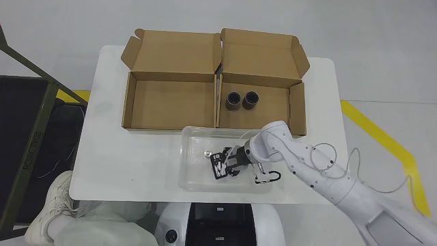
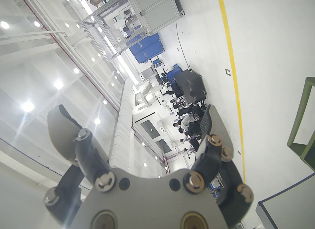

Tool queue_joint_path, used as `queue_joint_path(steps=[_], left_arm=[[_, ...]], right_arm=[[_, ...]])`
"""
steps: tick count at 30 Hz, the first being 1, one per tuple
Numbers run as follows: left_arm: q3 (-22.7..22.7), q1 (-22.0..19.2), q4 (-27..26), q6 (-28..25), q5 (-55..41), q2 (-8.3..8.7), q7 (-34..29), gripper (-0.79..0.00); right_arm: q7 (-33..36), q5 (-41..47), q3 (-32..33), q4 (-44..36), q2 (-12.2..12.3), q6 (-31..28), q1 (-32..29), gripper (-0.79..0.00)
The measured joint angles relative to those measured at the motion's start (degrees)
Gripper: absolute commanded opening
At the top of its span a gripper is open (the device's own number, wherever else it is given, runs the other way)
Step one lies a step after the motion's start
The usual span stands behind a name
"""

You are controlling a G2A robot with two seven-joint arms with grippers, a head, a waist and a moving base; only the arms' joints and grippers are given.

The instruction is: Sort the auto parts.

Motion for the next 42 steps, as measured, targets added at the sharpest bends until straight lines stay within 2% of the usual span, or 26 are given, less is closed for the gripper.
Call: queue_joint_path(steps=[13,21,32,42], left_arm=[[0.0,0.0,0.0,0.0,0.0,0.0,0.0,0.0],[0.0,0.0,0.0,0.0,0.0,0.0,0.0,0.0],[0.0,0.0,0.0,0.0,0.0,0.0,0.0,0.0],[0.0,0.0,0.0,0.0,0.0,0.0,0.0,0.0]], right_arm=[[1.57,0.84,1.98,-6.8,1.82,0.0,-1.61,-0.785],[-0.17,2.48,7.55,-12.28,3.93,1.55,-4.72,-0.785],[-7.26,2.65,15.29,-18.6,6.07,2.93,-8.91,-0.785],[-16.05,4.73,19.4,-19.69,6.58,2.93,-10.47,-0.785]])
